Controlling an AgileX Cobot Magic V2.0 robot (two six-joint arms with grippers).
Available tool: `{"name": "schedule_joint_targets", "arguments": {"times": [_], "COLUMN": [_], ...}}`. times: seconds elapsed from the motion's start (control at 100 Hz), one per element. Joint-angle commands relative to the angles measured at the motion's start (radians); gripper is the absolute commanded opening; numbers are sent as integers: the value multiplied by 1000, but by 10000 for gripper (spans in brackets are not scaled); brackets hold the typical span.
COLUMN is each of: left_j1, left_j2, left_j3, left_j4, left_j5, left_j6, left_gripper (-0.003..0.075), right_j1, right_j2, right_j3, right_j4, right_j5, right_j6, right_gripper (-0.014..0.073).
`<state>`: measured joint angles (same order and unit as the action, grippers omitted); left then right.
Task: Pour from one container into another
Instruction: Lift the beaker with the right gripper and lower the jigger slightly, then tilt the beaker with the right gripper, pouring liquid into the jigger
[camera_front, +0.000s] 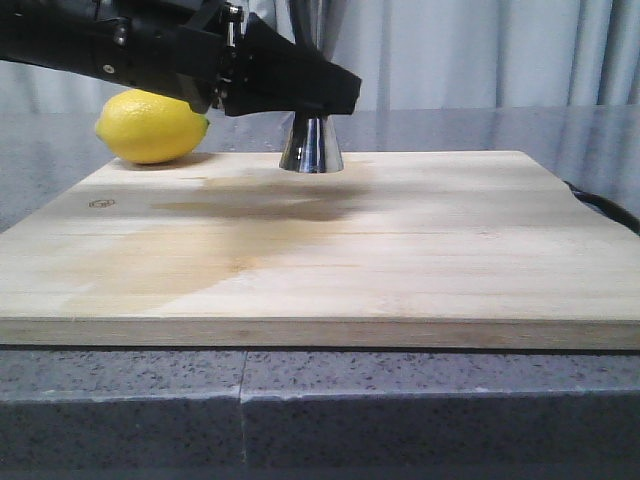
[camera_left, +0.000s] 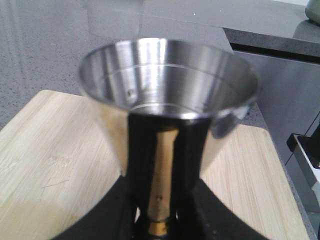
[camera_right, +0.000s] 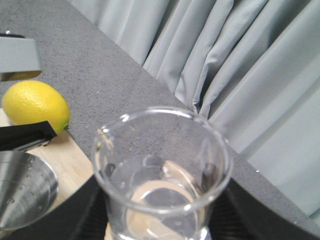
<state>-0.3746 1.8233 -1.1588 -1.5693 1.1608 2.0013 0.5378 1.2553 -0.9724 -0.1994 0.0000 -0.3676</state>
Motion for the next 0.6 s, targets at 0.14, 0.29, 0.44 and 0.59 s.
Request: {"name": "schedule_joint_targets", "arguments": {"times": [0.14, 0.29, 0.44, 0.59], "left_j1": [-6, -19, -32, -32], "left_j2": [-55, -55, -55, -55], "left_j3": [-29, -29, -29, -29], "left_j4": [-70, -70, -70, -70], "left_j5": [107, 107, 107, 107], "left_j6": [-8, -8, -8, -8], "left_gripper": [-19, -19, -19, -19], "right_j1": [29, 59, 66, 66], "right_j2": [-34, -34, -34, -34], "right_j3": [-56, -56, -56, -56], "right_j4": [-144, -195, -215, -261], "right_j5": [-38, -33, -33, -24], "right_j6": [-9, -9, -9, -9], "right_gripper": [206, 206, 206, 206]}}
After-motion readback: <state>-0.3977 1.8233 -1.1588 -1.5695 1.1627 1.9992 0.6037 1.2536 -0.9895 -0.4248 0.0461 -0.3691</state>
